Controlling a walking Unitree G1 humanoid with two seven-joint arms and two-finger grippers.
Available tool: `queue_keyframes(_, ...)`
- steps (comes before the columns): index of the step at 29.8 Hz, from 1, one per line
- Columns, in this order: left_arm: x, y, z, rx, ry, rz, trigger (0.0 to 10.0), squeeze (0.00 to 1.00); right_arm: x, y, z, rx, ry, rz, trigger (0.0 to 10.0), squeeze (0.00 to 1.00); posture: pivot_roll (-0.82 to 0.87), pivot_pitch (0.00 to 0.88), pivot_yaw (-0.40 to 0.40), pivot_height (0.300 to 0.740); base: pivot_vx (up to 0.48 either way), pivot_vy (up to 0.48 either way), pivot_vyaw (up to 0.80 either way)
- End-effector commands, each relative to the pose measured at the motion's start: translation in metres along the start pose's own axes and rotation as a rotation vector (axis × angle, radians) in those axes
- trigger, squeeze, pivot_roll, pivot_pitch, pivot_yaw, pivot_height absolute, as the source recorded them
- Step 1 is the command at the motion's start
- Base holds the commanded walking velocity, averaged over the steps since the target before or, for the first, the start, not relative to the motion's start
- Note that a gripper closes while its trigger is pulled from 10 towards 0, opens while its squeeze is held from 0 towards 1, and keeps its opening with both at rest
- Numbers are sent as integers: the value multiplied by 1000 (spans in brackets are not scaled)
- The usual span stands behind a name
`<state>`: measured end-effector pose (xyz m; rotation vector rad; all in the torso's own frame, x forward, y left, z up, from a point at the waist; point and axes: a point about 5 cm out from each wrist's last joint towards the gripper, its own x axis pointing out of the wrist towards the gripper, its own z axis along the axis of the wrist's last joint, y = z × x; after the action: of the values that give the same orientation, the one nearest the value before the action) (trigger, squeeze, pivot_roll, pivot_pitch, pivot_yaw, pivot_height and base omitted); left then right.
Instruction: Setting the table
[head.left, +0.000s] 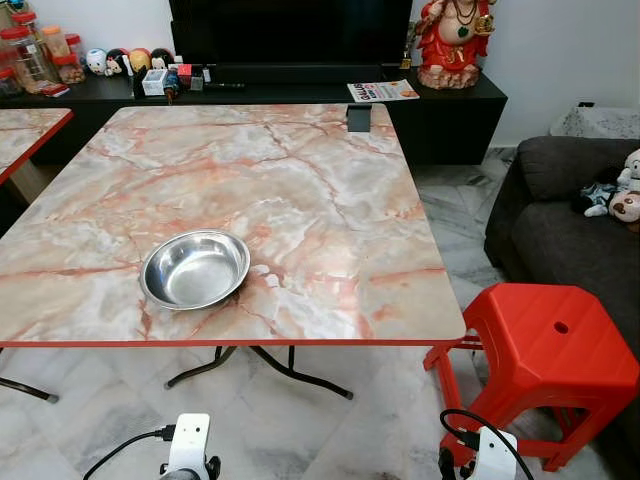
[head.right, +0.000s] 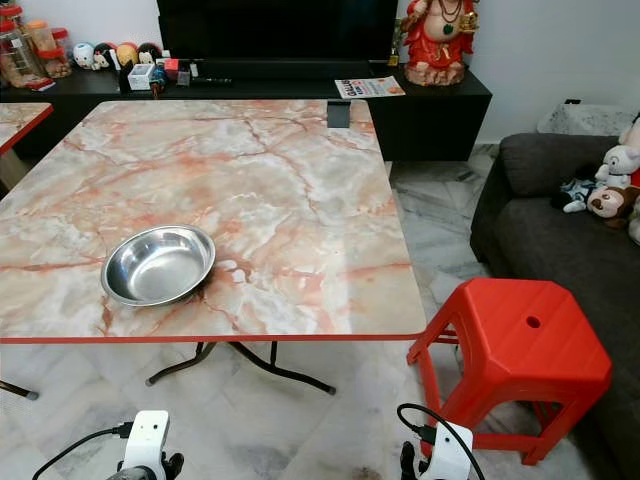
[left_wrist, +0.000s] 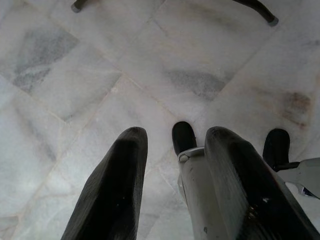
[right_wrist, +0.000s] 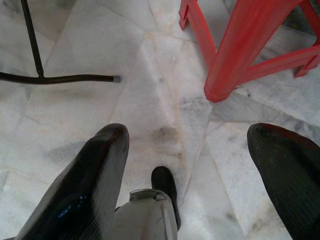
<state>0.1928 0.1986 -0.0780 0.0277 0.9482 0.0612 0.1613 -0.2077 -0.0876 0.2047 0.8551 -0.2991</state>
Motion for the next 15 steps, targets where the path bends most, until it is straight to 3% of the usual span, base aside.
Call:
queue_keyframes(1, -1, 3, -7, -14, 27, 16, 10000, 0, 0, -2, -1, 13, 4, -13, 10000, 0, -67, 0, 6, 740, 0, 364, 0)
queue_keyframes(15, -2, 7, -14, -16, 54, 23, 10000, 0, -2, 0, -7, 45, 17, -18, 10000, 0, -69, 0, 20, 740, 0, 374, 0)
